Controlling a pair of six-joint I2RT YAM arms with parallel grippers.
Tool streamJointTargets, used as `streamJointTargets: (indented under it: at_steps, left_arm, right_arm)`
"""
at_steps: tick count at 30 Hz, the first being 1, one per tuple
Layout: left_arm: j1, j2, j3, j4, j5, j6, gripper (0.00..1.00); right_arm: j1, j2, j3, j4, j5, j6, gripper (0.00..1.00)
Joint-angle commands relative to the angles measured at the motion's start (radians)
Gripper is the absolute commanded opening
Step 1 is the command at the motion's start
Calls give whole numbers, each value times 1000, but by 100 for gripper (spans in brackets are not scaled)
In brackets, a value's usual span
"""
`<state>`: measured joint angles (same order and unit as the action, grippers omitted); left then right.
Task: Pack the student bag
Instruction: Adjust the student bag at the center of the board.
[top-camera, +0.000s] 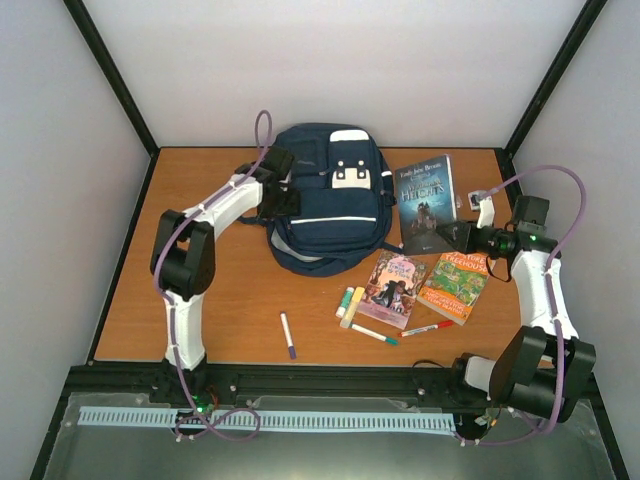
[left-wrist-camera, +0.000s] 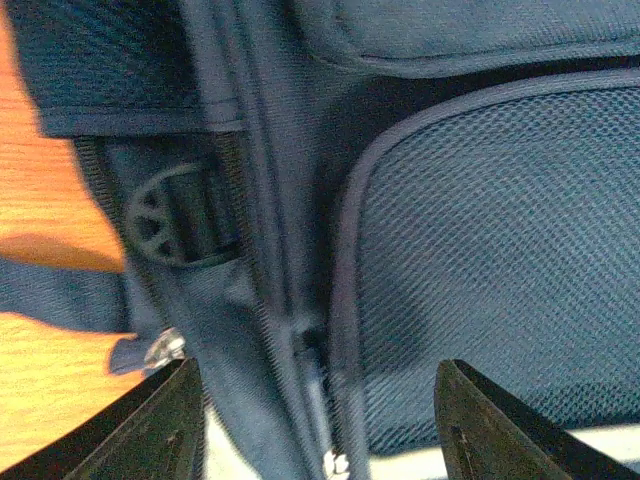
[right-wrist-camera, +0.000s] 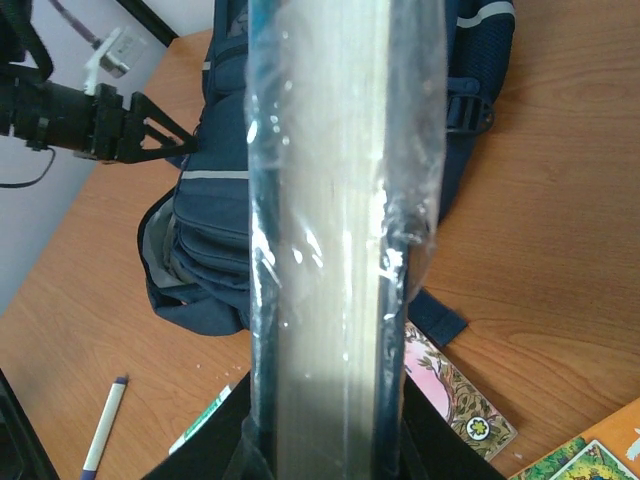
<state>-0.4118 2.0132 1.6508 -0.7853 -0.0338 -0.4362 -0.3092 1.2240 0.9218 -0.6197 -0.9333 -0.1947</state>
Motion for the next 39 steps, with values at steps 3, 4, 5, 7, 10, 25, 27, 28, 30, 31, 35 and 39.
streamJointTargets:
  at_steps: [3,4,5,7,10,25,27,28,30,31,35,39]
  left_arm:
    - [11,102,98,4,135,-51,65]
    - [16,116,107,5,141,-57,65]
    - [18,133,116,6,141,-64,64]
    - [22,149,128,10,137,-76,63]
    - [24,158,135,16,149,-91,42]
    - [87,-311,-339,232,-25,-409,1]
    - [87,-361,-417,266,-30,-454,1]
    - [87,-375,-442,274,-26,-469,1]
    - [87,-377,-458,261,-24,-469,1]
    - [87,-372,-456,243,-32,-460,1]
    - [87,-388,-444,170,-97,-417,34]
    - [82,-420,-396,121,-109,-338,55]
  right_arm:
    - [-13,9,11,83,-107,-24,3]
    - [-14,12,12,81,-108,-25,3]
    - [-14,15,12,80,-108,-25,3]
    - [-15,17,12,80,-111,-25,3]
    - [-16,15,10,80,-111,-25,3]
    - [-21,32,16,76,-118,-32,3]
    - [-21,34,14,77,-119,-34,3]
    - [-21,36,14,77,-120,-34,3]
    - [-21,39,15,75,-122,-35,3]
    - [-21,40,17,77,-124,-33,3]
    - [-22,30,14,74,-123,-36,3]
    - [-23,26,15,76,-124,-36,3]
